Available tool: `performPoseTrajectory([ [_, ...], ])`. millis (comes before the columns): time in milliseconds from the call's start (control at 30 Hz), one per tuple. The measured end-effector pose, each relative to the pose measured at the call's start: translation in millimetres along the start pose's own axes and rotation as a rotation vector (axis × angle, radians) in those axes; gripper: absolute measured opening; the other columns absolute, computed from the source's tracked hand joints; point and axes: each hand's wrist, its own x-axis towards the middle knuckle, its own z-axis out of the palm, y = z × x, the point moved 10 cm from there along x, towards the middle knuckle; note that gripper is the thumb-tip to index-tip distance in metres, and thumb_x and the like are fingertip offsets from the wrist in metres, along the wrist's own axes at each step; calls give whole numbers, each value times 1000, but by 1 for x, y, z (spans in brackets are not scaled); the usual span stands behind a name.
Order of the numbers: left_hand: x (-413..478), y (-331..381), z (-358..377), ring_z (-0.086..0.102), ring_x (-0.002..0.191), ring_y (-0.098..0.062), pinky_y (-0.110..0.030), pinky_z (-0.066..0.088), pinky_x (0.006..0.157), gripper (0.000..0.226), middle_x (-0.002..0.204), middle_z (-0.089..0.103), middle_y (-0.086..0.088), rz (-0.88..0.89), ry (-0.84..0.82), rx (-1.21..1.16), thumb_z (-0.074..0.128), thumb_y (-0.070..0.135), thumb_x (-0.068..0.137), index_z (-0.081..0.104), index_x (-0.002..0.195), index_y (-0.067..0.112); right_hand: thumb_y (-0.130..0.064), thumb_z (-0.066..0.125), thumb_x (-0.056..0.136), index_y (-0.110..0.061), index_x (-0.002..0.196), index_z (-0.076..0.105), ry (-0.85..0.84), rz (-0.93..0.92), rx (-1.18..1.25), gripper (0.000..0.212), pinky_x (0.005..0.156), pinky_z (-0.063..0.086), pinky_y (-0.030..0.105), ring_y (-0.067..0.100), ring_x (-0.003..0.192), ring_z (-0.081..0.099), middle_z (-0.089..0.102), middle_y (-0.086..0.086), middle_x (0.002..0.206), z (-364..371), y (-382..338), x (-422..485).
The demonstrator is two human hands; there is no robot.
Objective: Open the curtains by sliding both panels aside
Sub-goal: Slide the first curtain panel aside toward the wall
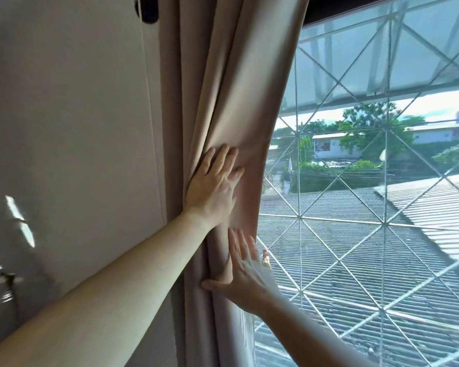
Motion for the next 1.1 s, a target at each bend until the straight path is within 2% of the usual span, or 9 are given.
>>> performPoseTrajectory([
  [100, -8, -23, 7, 9, 172, -33, -52, -3, 138, 66, 183, 16, -11, -14, 0, 32, 64, 41, 99, 50, 162, 28, -102, 46, 64, -39, 160, -30, -8, -28, 11, 138, 126, 16, 62, 16, 158, -27, -29, -19, 171, 12, -20, 13],
  [200, -14, -44, 16, 10, 172, -33, -52, -1, 139, 66, 183, 18, -11, -21, -2, 58, 66, 40, 98, 52, 161, 28, -101, 46, 66, -37, 160, -31, -13, -52, 13, 137, 127, 3, 61, 18, 158, -26, -27, -16, 172, 26, -39, 25],
  [300, -19, -59, 25, 13, 171, -34, -53, 3, 139, 68, 183, 20, -11, -20, -2, 77, 69, 41, 95, 54, 159, 28, -102, 43, 65, -38, 160, -31, -8, -65, 9, 136, 128, -2, 59, 20, 159, -24, -29, -15, 172, 36, -52, 36],
  [533, -29, -102, 46, 16, 171, -33, -52, 0, 138, 65, 181, 25, -11, -65, -5, 93, 73, 39, 93, 59, 155, 27, -104, 41, 65, -39, 160, -30, -5, -101, 9, 135, 129, -1, 64, 25, 162, -15, -21, -11, 176, 58, -79, 65],
  [733, -42, -132, 60, 17, 171, -29, -51, 2, 140, 61, 182, 25, -7, -95, -13, 87, 73, 35, 95, 61, 154, 25, -110, 31, 60, -35, 162, -28, -26, -134, 0, 139, 128, 3, 65, 27, 163, -10, -17, -6, 177, 78, -104, 86],
  [1100, -49, -155, 65, 10, 172, -28, -51, -1, 140, 60, 183, 19, -9, -93, -43, 122, 66, 35, 99, 57, 158, 24, -104, 38, 68, -30, 161, -30, -67, -155, -12, 137, 128, 4, 66, 29, 162, -11, -18, -3, 177, 101, -133, 103],
])
